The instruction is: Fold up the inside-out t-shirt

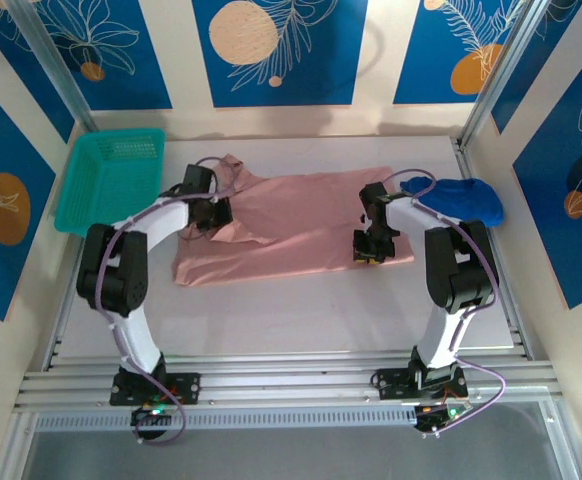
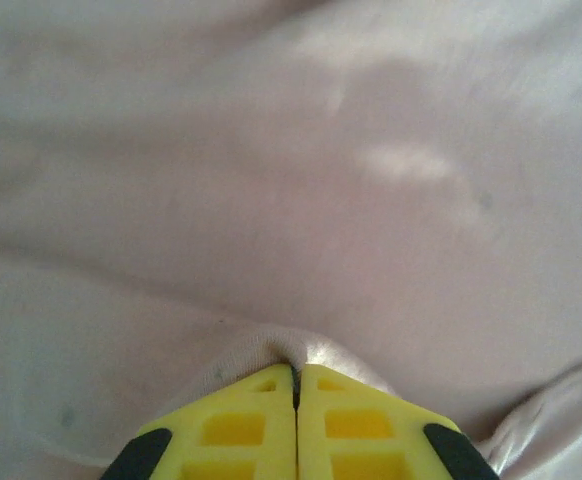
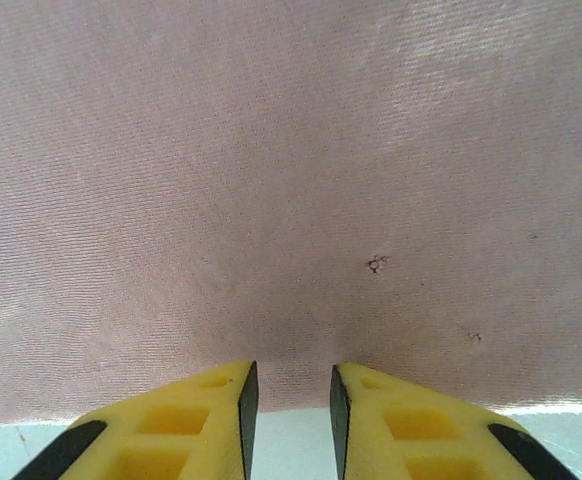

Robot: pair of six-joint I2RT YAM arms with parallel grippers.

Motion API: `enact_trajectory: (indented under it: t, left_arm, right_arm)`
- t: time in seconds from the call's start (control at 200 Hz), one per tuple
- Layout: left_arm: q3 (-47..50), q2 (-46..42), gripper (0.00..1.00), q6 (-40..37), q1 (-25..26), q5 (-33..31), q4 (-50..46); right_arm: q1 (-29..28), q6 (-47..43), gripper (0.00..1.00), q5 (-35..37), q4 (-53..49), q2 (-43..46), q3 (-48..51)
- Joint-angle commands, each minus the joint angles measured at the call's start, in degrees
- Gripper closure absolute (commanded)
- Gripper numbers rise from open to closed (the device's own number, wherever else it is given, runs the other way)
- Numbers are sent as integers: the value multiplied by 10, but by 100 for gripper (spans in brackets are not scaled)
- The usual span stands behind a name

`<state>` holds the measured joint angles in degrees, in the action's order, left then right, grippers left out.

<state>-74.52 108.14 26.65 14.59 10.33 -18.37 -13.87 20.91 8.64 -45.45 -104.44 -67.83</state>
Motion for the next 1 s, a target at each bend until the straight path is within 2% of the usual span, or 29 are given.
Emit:
enact_trajectory:
  t: [0.0,0.045,0.17,0.32,0.475,0.575,0.82,0.995]
  left_arm:
    - [-84,54,86,2,7,17,-20]
    - [-119,72,77,1,7,18,-31]
    - [-193,110,66,-9,6,47,-57]
    - [-222,103,56,-44,4,17,-103]
    - [-124,37,53,-58,-6,-9,-82]
    - [-91,39,51,-76,-6,10,-72]
    - [-108,91,48,-107,-2,12,-89]
    - [-137,126,50,-120,1,-4,-104]
  right_arm:
    - [3,-9,72,-1,-9,19,-15]
    - [3,-9,72,-1,-9,20,-16]
    - [2,-8,72,-3,-9,19,-19]
    - [2,-7,72,-2,-9,20,-21]
    - [2,-10,72,0,-9,18,-22]
    - [3,-12,72,-1,-7,14,-21]
    - [3,-12,72,-5,-4,11,-21]
    - [3,-12,72,-7,-4,10,-23]
